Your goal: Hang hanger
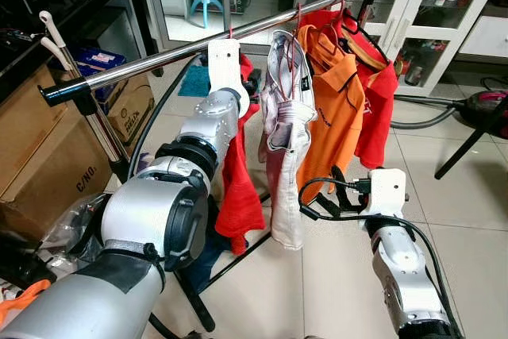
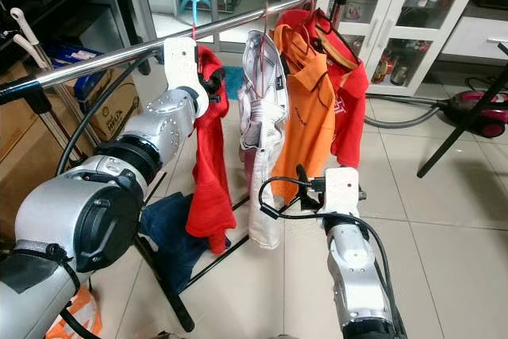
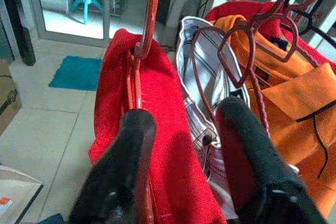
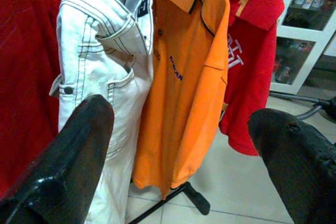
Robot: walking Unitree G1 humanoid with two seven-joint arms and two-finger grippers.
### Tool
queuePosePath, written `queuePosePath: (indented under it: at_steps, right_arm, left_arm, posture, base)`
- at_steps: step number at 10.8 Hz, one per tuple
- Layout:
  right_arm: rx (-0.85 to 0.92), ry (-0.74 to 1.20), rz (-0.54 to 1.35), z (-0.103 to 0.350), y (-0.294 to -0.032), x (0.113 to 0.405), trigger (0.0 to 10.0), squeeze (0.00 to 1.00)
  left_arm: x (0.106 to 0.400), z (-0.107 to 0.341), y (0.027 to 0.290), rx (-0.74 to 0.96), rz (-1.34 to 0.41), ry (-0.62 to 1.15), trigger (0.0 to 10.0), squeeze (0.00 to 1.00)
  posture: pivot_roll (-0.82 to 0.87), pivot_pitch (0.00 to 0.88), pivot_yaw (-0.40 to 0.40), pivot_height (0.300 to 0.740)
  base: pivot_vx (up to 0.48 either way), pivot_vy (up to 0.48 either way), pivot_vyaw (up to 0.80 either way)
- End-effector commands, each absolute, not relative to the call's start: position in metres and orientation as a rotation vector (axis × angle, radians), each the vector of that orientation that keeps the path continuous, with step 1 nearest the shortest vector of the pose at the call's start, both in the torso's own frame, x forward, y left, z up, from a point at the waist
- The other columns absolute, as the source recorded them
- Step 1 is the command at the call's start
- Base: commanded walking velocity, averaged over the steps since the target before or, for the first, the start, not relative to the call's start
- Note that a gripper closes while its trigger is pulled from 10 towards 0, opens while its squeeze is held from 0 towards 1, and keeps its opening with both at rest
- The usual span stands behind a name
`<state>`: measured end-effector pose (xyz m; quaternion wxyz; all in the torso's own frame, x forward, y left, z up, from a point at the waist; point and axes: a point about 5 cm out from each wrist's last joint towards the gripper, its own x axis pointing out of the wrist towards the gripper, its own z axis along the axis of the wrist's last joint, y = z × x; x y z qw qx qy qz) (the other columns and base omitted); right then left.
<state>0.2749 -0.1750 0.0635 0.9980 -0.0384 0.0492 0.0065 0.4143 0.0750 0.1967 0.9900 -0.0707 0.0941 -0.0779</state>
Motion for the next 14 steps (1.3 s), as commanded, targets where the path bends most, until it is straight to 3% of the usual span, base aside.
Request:
queuePosePath:
  at_steps: [1, 6, 8, 9, 10, 12, 13, 14]
  right_arm:
    - [-0.079, 0.095, 0.026, 0.065, -0.172, 0.278, 10.0, 0.00]
    - [-0.067, 0.088, 0.020, 0.065, -0.169, 0.283, 10.0, 0.00]
    - [-0.058, 0.083, 0.028, 0.065, -0.165, 0.287, 10.0, 0.00]
    - [-0.050, 0.067, 0.024, 0.069, -0.165, 0.288, 10.0, 0.00]
    - [-0.042, 0.031, 0.016, 0.075, -0.166, 0.289, 10.0, 0.00]
    - [-0.023, -0.055, -0.013, 0.095, -0.172, 0.287, 10.0, 0.00]
    - [-0.022, -0.066, 0.014, 0.098, -0.168, 0.287, 10.0, 0.00]
    - [-0.018, -0.063, 0.027, 0.096, -0.165, 0.291, 10.0, 0.00]
  left_arm:
    - [0.417, 0.208, 0.075, -0.157, -0.165, 0.150, 0.0, 0.00]
    - [0.412, 0.237, 0.057, -0.109, -0.275, -0.124, 0.0, 0.00]
    - [0.385, 0.223, 0.049, -0.053, -0.386, -0.294, 0.0, 0.00]
    - [0.372, 0.220, 0.053, -0.055, -0.387, -0.357, 10.0, 0.00]
    - [0.353, 0.212, 0.063, -0.049, -0.379, -0.411, 10.0, 0.00]
    - [0.302, 0.157, 0.106, 0.085, -0.272, -0.313, 10.0, 0.00]
    - [0.288, 0.147, 0.115, 0.134, -0.256, -0.288, 10.0, 1.00]
    - [0.288, 0.147, 0.115, 0.154, -0.235, -0.269, 10.0, 1.00]
  posture:
    - [-0.19, 0.000, 0.022, 0.740]
    - [-0.16, 0.000, 0.020, 0.740]
    - [-0.14, 0.000, 0.020, 0.740]
    - [-0.13, 0.000, 0.022, 0.740]
    - [-0.13, 0.000, 0.028, 0.740]
    - [-0.11, 0.000, 0.024, 0.740]
    - [-0.08, 0.000, 0.015, 0.740]
    - [-0.06, 0.000, 0.006, 0.740]
  base:
    - [0.000, 0.000, 0.00]
    - [0.000, 0.000, 0.00]
    - [0.000, 0.000, 0.00]
    - [0.000, 0.000, 0.00]
    - [0.000, 0.000, 0.00]
    - [0.000, 0.000, 0.00]
    - [0.000, 0.000, 0.00]
    - [0.000, 0.000, 0.00]
